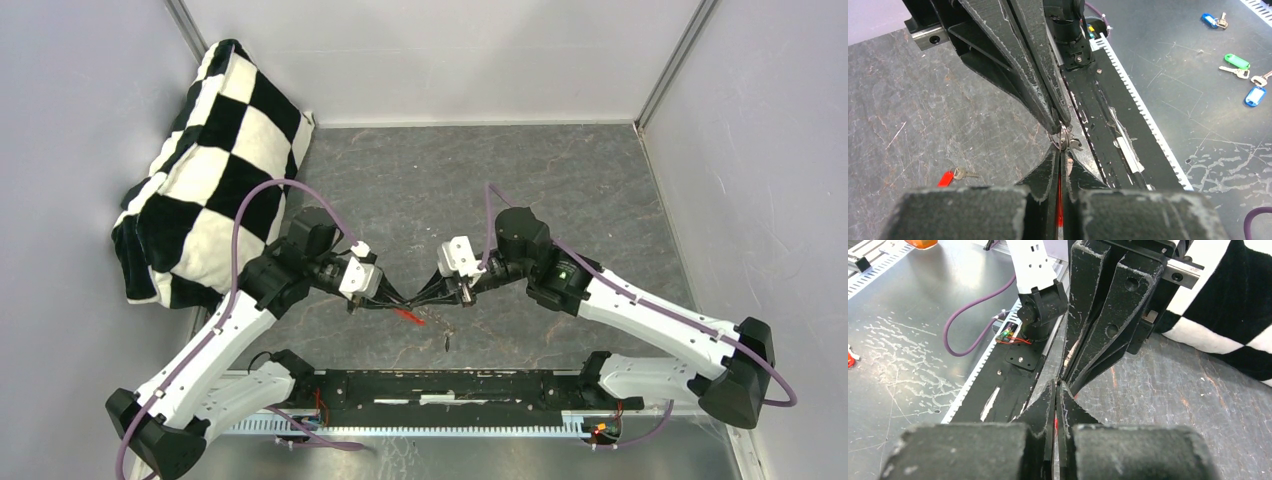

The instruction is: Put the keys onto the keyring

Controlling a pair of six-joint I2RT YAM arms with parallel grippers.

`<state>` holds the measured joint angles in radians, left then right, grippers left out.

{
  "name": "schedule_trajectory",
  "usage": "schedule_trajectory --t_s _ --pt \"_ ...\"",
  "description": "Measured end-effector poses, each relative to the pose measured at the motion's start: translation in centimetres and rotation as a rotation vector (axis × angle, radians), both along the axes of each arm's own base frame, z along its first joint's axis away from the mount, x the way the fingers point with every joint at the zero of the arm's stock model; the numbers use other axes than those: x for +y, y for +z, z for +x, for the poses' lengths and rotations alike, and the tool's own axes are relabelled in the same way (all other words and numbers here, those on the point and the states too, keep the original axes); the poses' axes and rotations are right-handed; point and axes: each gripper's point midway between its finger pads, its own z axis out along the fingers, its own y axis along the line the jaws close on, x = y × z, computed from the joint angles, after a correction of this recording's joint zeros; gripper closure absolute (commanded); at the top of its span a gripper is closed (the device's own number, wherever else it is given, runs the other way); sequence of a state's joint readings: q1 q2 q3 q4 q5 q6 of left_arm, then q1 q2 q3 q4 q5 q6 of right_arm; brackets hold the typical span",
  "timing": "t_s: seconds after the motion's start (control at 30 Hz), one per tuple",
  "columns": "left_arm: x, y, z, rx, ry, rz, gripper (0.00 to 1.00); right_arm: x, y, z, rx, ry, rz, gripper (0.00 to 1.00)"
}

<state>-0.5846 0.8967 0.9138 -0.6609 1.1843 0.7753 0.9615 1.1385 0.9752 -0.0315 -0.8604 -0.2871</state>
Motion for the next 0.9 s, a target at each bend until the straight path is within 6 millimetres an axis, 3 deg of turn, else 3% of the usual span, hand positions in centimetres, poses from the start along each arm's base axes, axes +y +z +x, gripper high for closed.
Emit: schedule_trajectory --t_s 0.03,0.17,0.23,0.43,0.63,0.9 --pt "0.0 0.0 -0.1 -0.001 -0.001 0.0 0.91 0.0 0.0 0.0 0.002 0.001 -0.002 1.0" --pt "0.1 0.0 0.0 -0.021 0.003 -0.003 0.4 0.1 -0.1 0.2 0.01 -0.008 -0.017 1.0" --pt "0.2 0.0 0.0 -0.045 0.008 -0.004 0.31 0.1 -0.5 0.5 0.016 -0.03 -0.039 1.0" --pt "1.1 -0.9 0.9 -0.156 0.072 0.029 0.3 -0.3 -1.6 1.9 0.026 -0.114 -0.129 1.0" --pt "2.1 -1.5 2.7 -0.281 0.206 0.037 0.42 -0.7 -1.4 3.3 0.018 -0.198 -0.193 1.0" --pt "1.4 -1.1 3.7 -0.255 0.249 0.01 0.54 0.0 -2.9 4.4 0.035 -0.258 -0.32 1.0"
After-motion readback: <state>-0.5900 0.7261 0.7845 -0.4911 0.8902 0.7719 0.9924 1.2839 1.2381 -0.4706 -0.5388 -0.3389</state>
